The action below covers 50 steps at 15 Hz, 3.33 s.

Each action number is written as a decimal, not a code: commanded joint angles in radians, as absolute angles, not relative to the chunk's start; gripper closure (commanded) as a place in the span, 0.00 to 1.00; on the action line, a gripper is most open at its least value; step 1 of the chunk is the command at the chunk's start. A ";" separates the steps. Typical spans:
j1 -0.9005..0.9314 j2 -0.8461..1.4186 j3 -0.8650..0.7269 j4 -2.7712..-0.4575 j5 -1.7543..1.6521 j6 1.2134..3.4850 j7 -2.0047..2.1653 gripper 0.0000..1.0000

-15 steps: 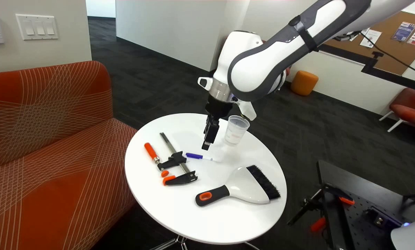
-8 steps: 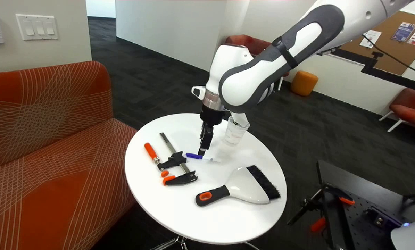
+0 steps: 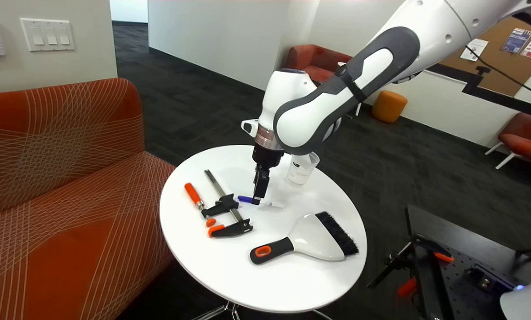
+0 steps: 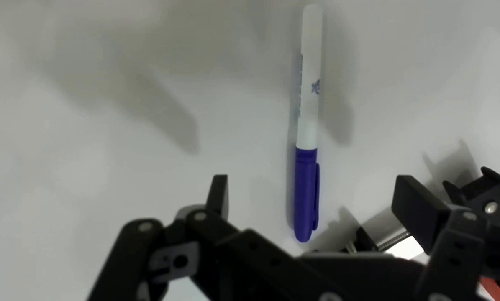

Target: Put the marker in the cup

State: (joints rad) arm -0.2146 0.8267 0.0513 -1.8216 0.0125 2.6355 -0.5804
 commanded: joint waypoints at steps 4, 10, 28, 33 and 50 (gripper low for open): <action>-0.218 0.873 0.053 -1.759 -0.017 2.582 -0.538 0.00; -0.218 0.889 0.056 -1.746 -0.018 2.586 -0.539 0.57; -0.214 0.527 0.063 -1.927 0.061 2.576 -0.311 0.96; -0.201 0.367 0.061 -1.996 0.100 2.523 -0.288 0.96; 0.001 0.442 -0.186 -1.993 -0.137 2.786 0.160 0.96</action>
